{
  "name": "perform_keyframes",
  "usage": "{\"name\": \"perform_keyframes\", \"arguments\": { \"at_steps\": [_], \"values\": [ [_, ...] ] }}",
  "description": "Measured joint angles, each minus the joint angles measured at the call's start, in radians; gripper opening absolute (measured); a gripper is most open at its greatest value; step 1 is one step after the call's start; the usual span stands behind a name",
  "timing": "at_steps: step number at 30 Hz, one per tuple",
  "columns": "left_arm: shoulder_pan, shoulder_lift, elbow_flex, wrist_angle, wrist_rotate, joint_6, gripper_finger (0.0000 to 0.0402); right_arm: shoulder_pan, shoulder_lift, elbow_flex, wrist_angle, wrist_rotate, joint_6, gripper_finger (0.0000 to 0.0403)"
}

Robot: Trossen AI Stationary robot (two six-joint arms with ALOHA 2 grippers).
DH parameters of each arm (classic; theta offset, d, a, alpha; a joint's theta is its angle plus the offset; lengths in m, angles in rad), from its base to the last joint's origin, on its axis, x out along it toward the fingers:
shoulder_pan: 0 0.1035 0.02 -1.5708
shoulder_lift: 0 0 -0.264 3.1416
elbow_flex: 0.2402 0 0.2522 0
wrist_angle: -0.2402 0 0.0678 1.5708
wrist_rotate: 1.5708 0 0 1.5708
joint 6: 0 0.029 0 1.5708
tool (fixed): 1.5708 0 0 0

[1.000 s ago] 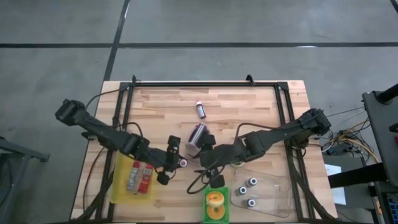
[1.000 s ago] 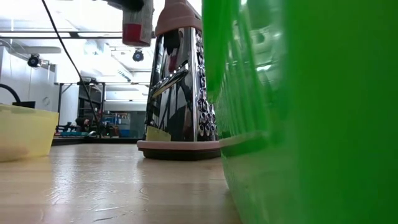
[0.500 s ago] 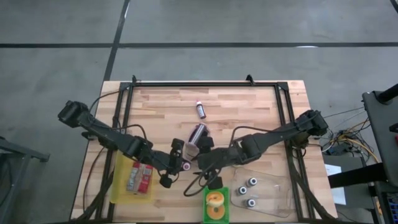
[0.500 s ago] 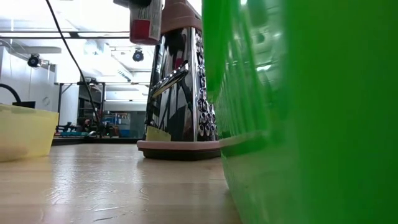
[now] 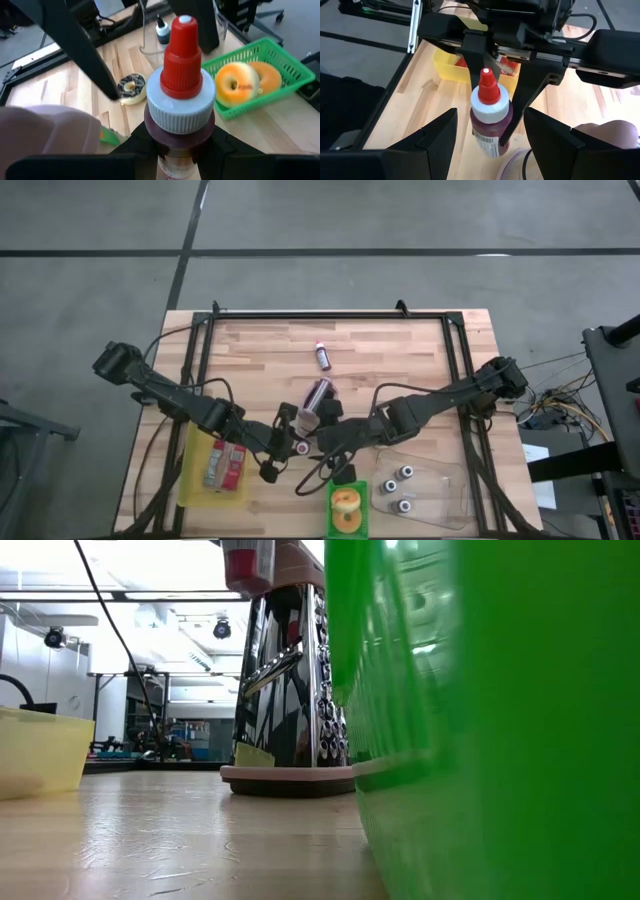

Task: Pick & Place Food Item
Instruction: Put the red food coloring bottle into the transparent bin

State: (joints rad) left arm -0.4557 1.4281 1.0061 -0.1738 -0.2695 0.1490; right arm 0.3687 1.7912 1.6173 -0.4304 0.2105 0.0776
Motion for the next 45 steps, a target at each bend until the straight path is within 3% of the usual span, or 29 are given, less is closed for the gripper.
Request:
{"name": "perform_keyframes", "arguments": {
  "at_steps": [38,45],
  "values": [
    [0.003,-0.002,-0.012,0.053,-0.007,0.011,0.0089,0.000,0.058,0.032,0.044,0.004,-0.006,0.0223],
    [0.003,-0.002,-0.012,0.072,-0.009,0.016,0.0089,0.000,0.059,0.032,0.061,-0.004,-0.010,0.0174]
  ]
}}
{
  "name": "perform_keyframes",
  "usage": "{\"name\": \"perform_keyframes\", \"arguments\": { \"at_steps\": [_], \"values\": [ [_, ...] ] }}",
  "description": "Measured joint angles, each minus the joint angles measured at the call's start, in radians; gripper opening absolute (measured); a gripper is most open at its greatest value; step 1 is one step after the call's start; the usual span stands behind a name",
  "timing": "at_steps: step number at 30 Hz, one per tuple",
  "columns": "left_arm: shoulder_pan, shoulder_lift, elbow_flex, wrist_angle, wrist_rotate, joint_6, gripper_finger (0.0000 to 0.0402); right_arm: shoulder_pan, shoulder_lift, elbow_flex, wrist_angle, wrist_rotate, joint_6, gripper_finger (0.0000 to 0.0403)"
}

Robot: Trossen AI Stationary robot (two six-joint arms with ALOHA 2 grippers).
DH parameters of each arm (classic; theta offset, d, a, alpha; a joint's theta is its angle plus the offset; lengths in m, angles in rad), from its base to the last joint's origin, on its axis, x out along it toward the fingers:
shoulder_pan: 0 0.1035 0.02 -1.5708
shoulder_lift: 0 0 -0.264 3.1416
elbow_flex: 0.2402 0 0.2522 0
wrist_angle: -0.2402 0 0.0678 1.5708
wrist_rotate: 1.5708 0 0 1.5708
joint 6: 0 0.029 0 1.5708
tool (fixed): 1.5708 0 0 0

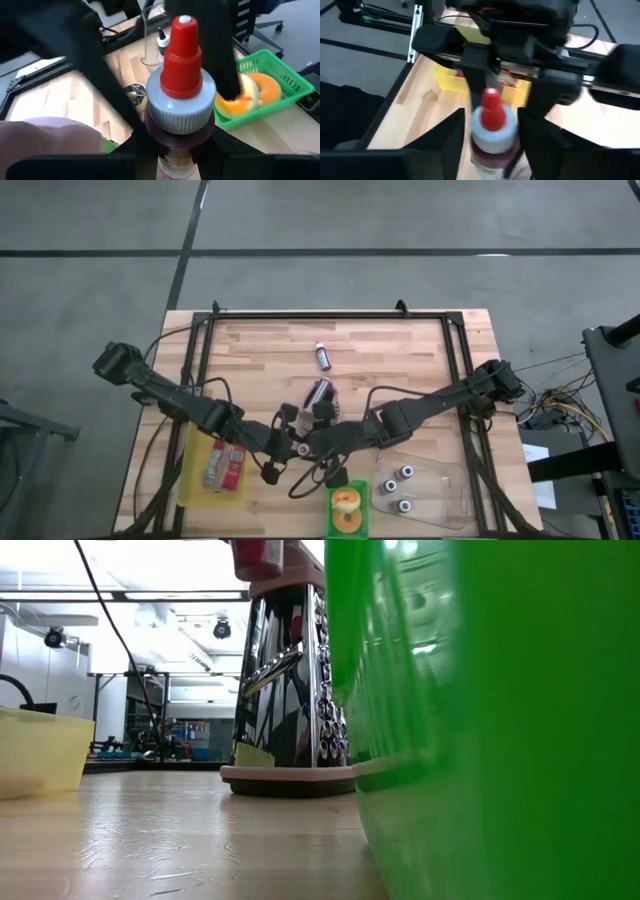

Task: Pick & Place Food Item
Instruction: Put the red food coloring bottle into the transparent bin

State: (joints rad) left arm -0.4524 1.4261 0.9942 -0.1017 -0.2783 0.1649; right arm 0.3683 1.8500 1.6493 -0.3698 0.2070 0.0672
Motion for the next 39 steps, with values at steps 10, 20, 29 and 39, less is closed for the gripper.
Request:
{"name": "perform_keyframes", "arguments": {
  "at_steps": [10,20,29,39],
  "values": [
    [0.002,0.000,0.000,0.008,-0.002,0.004,0.0089,0.010,0.002,-0.006,0.011,0.017,-0.038,0.0107],
    [0.002,0.001,0.000,0.005,-0.002,0.019,0.0089,0.024,0.002,-0.013,0.010,0.078,-0.053,0.0107],
    [0.002,0.001,0.000,0.005,-0.002,0.018,0.0089,0.024,0.002,-0.014,0.007,0.080,-0.054,0.0107],
    [0.002,0.001,0.000,0.005,-0.002,0.018,0.0089,0.024,0.002,-0.014,0.006,0.079,-0.053,0.0107]
  ]
}}
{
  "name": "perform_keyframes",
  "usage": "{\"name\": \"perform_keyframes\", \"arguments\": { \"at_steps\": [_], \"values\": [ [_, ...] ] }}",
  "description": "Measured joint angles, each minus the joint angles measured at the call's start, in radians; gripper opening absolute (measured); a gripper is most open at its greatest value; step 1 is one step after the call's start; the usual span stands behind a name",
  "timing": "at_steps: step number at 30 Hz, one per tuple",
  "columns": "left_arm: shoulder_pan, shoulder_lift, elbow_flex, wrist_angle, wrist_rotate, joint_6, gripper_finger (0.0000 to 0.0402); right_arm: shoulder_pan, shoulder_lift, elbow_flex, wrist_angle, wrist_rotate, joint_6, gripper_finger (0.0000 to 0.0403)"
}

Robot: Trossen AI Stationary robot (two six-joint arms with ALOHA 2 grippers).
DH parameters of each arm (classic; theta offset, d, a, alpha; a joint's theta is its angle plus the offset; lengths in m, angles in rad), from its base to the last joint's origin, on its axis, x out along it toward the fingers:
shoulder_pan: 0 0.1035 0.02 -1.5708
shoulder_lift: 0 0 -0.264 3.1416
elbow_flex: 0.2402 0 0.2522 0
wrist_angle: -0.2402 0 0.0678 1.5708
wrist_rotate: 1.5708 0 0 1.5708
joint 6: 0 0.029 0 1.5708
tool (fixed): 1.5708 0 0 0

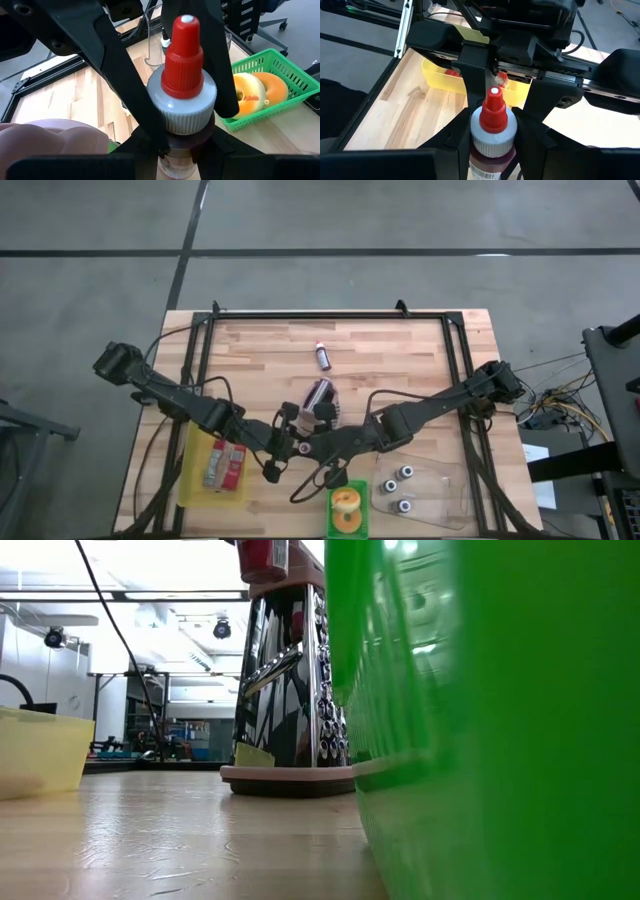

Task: Pick & Place Food Item
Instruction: Put the red food coloring bottle into the transparent bin

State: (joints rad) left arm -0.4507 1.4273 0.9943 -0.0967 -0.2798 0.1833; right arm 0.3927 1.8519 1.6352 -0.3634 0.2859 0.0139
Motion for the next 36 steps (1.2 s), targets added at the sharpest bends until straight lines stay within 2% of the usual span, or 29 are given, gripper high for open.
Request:
{"name": "perform_keyframes", "arguments": {
  "at_steps": [10,12,18,21,30,36],
  "values": [
    [-0.006,-0.001,0.000,-0.013,0.002,-0.027,0.0095,0.001,0.000,-0.001,0.000,-0.006,0.001,0.0107],
    [-0.012,-0.001,0.000,-0.015,-0.003,-0.035,0.0141,0.003,0.000,-0.001,0.001,-0.006,0.001,0.0107],
    [-0.020,-0.008,0.002,-0.021,-0.002,-0.068,0.0322,0.011,0.003,-0.006,-0.013,-0.014,-0.005,0.0107],
    [-0.024,-0.011,0.002,-0.048,0.010,-0.081,0.0383,0.012,0.002,-0.005,-0.008,-0.010,-0.006,0.0107],
    [-0.050,-0.046,0.000,-0.168,0.029,-0.145,0.0377,0.029,0.001,-0.005,-0.006,0.010,0.007,0.0107],
    [-0.076,-0.088,-0.010,-0.226,0.016,-0.210,0.0382,0.087,-0.001,-0.006,-0.028,0.092,0.027,0.0107]
  ]
}}
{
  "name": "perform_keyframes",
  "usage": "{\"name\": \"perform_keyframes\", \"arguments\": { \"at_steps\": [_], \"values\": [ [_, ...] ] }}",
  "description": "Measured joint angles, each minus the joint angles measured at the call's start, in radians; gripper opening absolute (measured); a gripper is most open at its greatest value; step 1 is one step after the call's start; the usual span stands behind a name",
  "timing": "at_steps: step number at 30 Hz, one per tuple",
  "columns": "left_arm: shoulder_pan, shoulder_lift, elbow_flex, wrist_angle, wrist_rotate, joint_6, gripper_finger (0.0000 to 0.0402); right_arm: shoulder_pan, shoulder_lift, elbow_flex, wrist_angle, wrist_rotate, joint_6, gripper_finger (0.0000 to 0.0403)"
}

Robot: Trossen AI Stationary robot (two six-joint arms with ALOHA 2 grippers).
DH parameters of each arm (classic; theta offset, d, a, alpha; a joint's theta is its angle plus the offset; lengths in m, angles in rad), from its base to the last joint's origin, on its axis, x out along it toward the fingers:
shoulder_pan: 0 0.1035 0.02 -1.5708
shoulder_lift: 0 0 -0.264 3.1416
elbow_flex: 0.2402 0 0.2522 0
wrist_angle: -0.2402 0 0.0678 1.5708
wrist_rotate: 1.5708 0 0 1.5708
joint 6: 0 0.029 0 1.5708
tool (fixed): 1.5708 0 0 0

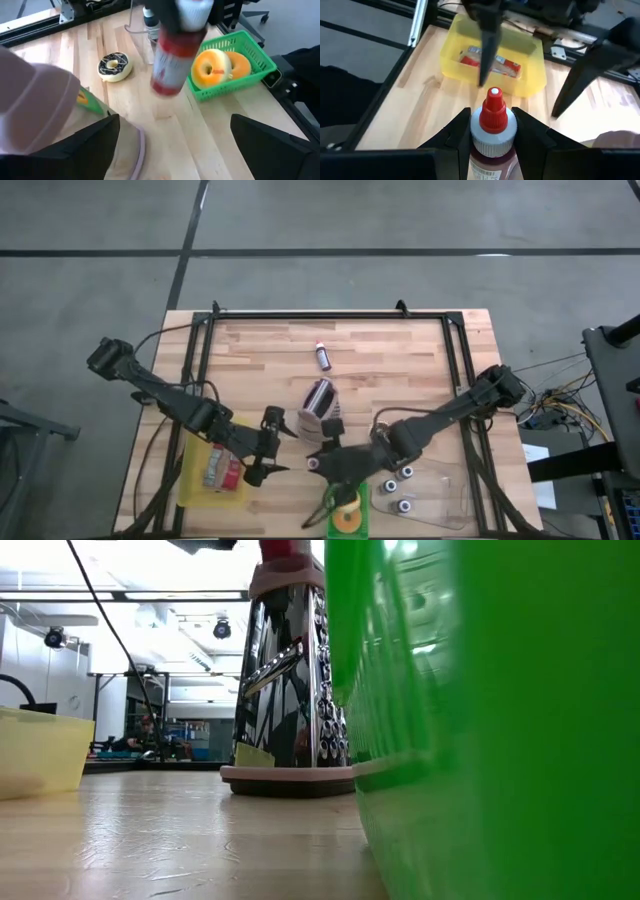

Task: Pick & Place Food Item
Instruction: Put the red food coloring bottle into the transparent bin

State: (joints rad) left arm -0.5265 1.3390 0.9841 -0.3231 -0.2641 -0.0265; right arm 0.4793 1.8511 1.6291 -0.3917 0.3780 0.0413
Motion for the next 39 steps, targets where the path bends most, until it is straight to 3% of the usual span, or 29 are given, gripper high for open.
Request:
{"name": "perform_keyframes", "arguments": {
  "at_steps": [7,15,27,39],
  "values": [
    [-0.022,-0.062,-0.060,0.018,-0.032,-0.023,0.0383,0.075,-0.020,-0.004,-0.041,0.116,0.066,0.0107],
    [-0.024,-0.164,-0.189,0.112,-0.053,-0.042,0.0383,0.158,-0.077,-0.015,-0.245,0.306,0.272,0.0107],
    [-0.025,-0.295,-0.352,0.241,-0.066,-0.057,0.0383,0.277,-0.120,-0.030,-0.592,0.465,0.714,0.0107],
    [-0.024,-0.306,-0.361,0.245,-0.087,-0.057,0.0383,0.444,-0.120,-0.030,-0.914,0.573,1.243,0.0107]
  ]
}}
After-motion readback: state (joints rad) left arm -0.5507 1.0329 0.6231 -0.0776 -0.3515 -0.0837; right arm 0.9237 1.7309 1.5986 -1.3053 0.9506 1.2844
